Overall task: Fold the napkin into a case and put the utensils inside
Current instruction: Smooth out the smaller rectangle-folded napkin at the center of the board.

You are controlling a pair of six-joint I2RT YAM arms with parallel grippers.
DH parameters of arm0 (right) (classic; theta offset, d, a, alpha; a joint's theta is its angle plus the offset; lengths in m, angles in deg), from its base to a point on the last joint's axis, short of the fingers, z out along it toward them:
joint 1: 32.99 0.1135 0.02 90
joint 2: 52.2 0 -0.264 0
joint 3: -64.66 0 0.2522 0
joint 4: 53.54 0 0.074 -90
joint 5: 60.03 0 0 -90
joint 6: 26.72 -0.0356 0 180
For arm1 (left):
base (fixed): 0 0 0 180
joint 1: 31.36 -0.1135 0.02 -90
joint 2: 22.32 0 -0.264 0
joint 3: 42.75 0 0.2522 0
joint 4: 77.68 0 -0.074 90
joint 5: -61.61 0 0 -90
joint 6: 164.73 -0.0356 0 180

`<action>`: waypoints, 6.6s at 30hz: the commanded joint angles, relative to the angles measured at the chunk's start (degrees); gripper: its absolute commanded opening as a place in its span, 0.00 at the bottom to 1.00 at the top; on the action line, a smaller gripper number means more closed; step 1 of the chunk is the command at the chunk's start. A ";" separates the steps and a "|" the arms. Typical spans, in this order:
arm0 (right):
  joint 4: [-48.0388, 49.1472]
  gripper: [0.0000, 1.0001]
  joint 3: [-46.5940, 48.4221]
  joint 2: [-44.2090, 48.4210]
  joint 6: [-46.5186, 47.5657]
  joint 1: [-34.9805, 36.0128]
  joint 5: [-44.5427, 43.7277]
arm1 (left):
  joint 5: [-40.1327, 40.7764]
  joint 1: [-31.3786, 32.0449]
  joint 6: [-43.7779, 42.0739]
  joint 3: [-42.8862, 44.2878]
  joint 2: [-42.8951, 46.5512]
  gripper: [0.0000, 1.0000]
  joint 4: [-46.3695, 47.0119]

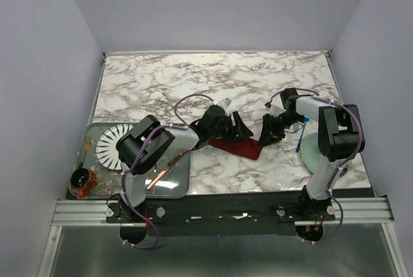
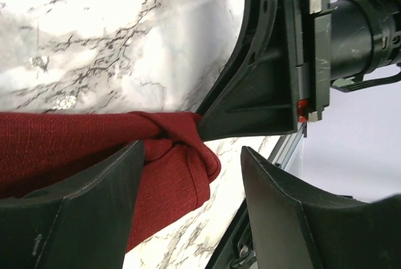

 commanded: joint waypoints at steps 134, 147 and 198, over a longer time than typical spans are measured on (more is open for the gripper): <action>-2.62 0.43 0.19 0.74 0.33 0.20 4.84 | -4.57 4.30 6.95 1.24 -4.11 0.68 5.54; -2.44 0.43 -0.08 0.91 0.59 0.20 5.11 | -5.36 4.47 7.31 1.68 -5.08 0.68 7.11; -14.92 0.54 33.64 -9.62 14.66 7.13 3.00 | -25.57 -21.01 -91.98 14.25 22.52 0.67 -58.18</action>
